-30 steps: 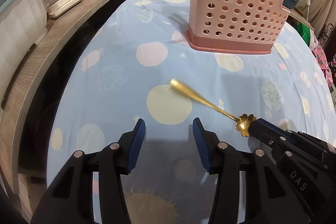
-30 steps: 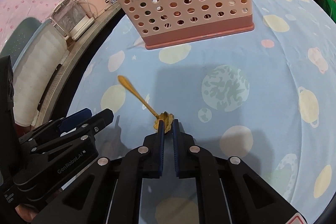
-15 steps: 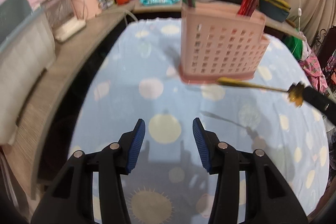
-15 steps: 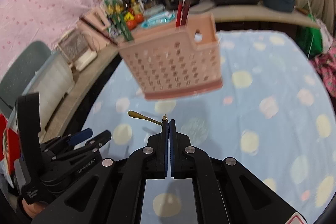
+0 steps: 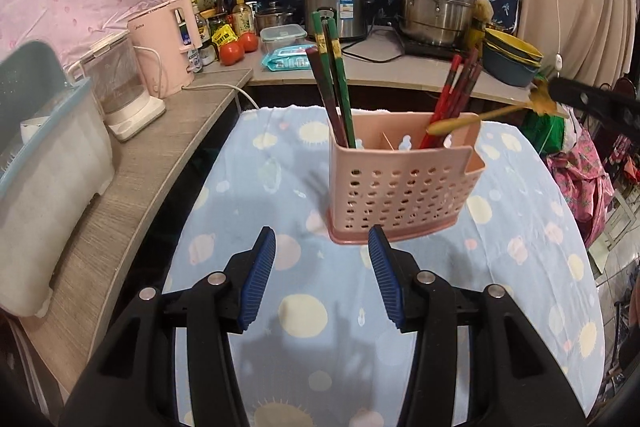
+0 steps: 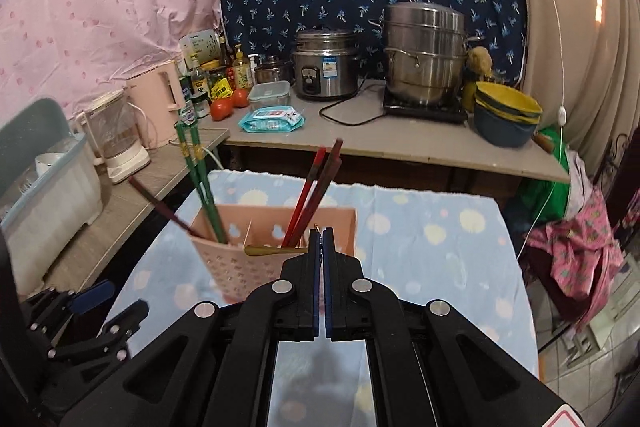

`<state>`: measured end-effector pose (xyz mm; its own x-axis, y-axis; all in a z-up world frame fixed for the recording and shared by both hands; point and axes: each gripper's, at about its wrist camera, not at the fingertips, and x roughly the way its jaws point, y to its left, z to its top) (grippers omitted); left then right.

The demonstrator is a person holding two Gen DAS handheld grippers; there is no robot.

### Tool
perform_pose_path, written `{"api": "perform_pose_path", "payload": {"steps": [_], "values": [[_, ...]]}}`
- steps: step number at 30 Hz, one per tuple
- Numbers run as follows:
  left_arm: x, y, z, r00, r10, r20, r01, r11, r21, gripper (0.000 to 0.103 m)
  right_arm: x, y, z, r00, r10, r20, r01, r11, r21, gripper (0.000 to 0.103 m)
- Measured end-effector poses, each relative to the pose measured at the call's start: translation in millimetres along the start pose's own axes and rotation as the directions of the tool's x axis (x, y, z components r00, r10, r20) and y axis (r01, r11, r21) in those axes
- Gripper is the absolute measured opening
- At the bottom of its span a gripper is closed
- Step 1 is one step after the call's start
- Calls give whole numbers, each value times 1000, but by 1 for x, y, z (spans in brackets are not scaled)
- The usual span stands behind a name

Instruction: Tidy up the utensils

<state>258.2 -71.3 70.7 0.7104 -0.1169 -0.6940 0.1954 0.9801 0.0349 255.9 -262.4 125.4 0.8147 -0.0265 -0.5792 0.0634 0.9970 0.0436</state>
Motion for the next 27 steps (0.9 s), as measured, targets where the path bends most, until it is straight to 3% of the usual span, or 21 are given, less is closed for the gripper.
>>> {"api": "perform_pose_path", "payload": {"steps": [7, 13, 15, 17, 18, 21, 27], "values": [[14, 6, 12, 1000, 21, -8, -21, 1000, -19, 46, 36, 14, 19, 998, -53, -23, 52, 997, -49, 2], [25, 9, 19, 999, 29, -16, -29, 999, -33, 46, 65, 26, 12, 996, -19, -88, 16, 999, -44, 3], [27, 10, 20, 999, 32, -16, -33, 999, -35, 46, 67, 25, 11, 996, 15, -90, -16, 1000, -11, 7], [28, 11, 21, 999, 34, -17, -35, 999, -38, 46, 67, 23, 9, 995, 44, -86, -41, 999, 29, 26], [28, 11, 22, 999, 34, -16, -35, 999, -40, 47, 65, 22, 9, 996, 50, -80, -47, 998, 44, 30], [26, 10, 23, 999, 44, -4, -44, 998, -41, 56, 57, 24, 7, 997, 52, -65, -49, 998, 49, 32], [22, 8, 25, 999, 43, 6, -43, 998, -39, 57, 44, 23, -9, 995, 61, -74, -56, 997, 62, 34]]}}
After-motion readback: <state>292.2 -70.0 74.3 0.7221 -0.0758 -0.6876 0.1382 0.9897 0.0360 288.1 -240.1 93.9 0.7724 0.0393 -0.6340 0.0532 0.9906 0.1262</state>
